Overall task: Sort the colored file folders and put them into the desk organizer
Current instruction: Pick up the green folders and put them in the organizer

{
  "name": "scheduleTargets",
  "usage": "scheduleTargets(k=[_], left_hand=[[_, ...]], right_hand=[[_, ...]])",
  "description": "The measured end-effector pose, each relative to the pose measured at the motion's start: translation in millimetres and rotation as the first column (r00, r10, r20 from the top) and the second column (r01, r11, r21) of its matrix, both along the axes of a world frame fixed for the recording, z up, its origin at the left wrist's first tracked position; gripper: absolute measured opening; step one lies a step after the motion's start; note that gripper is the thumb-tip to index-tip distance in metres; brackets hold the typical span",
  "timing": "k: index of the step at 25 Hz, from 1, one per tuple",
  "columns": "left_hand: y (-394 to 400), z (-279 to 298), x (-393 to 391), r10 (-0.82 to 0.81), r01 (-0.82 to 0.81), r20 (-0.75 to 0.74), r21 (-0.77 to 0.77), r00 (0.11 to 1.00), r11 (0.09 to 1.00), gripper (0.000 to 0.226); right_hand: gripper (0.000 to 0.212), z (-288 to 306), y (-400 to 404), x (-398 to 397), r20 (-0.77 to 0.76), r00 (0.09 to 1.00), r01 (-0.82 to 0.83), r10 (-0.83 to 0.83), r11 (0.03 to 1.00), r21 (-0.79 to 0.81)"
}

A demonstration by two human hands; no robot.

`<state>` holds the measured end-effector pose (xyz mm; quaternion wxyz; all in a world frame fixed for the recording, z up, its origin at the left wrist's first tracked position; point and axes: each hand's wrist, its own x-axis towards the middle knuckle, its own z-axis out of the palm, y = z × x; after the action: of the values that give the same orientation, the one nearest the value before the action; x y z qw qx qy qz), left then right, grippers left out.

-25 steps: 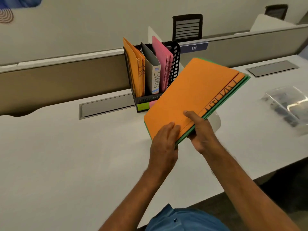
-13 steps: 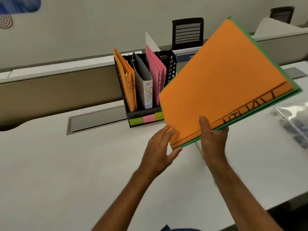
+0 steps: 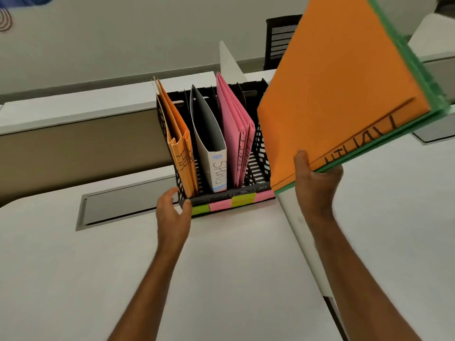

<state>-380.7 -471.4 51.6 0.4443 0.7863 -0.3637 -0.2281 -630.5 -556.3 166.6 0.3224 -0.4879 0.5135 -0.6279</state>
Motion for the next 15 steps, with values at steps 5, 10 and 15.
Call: scheduleTargets(k=[5, 10, 15], left_hand=[[-28.1, -28.9, 20.1, 0.092, -0.083, -0.155, 0.063, 0.984, 0.995, 0.050], [-35.9, -57.1, 17.2, 0.094, -0.083, -0.238, 0.059, 0.967, 0.995, 0.040], [-36.0, -66.4, 14.8, 0.112, -0.106, -0.272, 0.039, 0.956, 0.994, 0.039]], right_hand=[[0.021, -40.8, -64.1, 27.8, -0.115, 0.993, 0.031, -0.034, 0.999, -0.031], [0.022, -86.7, -92.7, 43.7, -0.181, 0.982, -0.054, 0.057, 0.998, 0.018], [0.027, -125.1, -102.3, 46.5, -0.205, 0.964, -0.150, 0.167, 0.984, 0.098]])
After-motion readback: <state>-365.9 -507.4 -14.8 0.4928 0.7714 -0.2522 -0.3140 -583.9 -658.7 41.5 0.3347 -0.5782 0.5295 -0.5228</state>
